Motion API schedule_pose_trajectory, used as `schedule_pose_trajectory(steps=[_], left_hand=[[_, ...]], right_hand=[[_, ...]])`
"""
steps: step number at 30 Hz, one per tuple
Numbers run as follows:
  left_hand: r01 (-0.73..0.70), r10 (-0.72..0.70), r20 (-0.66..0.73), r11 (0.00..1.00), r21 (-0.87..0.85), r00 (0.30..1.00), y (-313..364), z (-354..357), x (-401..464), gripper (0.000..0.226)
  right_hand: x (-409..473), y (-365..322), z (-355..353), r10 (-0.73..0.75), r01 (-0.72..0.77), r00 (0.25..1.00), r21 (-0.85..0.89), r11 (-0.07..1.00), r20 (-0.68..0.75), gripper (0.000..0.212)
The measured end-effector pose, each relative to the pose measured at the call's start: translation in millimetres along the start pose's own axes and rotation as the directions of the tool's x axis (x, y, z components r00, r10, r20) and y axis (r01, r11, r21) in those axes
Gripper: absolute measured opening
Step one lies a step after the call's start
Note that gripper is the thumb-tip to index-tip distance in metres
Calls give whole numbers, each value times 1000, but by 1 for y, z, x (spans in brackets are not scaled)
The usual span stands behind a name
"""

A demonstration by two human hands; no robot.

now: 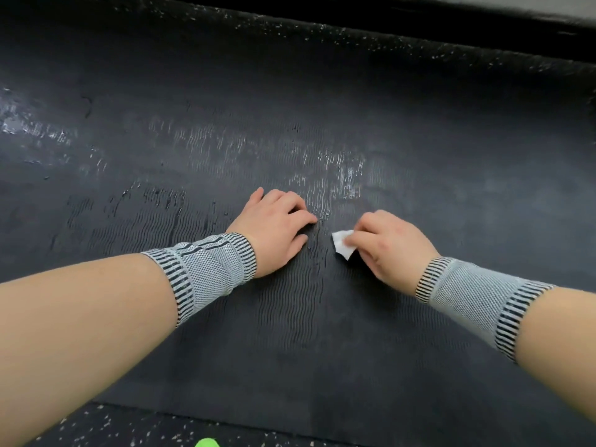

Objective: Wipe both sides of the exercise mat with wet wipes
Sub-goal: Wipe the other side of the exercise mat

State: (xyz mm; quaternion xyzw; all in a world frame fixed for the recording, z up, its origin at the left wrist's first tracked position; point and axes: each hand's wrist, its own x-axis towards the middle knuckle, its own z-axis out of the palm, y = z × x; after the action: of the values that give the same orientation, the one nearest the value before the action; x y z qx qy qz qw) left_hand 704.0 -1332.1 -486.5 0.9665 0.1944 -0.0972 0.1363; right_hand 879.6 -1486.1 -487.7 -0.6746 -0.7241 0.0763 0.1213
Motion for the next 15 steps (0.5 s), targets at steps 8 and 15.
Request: schedule_pose_trajectory(steps=[8, 15], left_hand=[[93, -94, 50, 995, 20, 994, -9, -10, 22, 59], [203, -212, 129, 976, 78, 969, -20, -24, 55, 72]], right_hand=[[52, 33, -1, 191, -194, 976, -19, 981, -104, 16], [35, 33, -3, 69, -69, 998, -28, 997, 12, 14]])
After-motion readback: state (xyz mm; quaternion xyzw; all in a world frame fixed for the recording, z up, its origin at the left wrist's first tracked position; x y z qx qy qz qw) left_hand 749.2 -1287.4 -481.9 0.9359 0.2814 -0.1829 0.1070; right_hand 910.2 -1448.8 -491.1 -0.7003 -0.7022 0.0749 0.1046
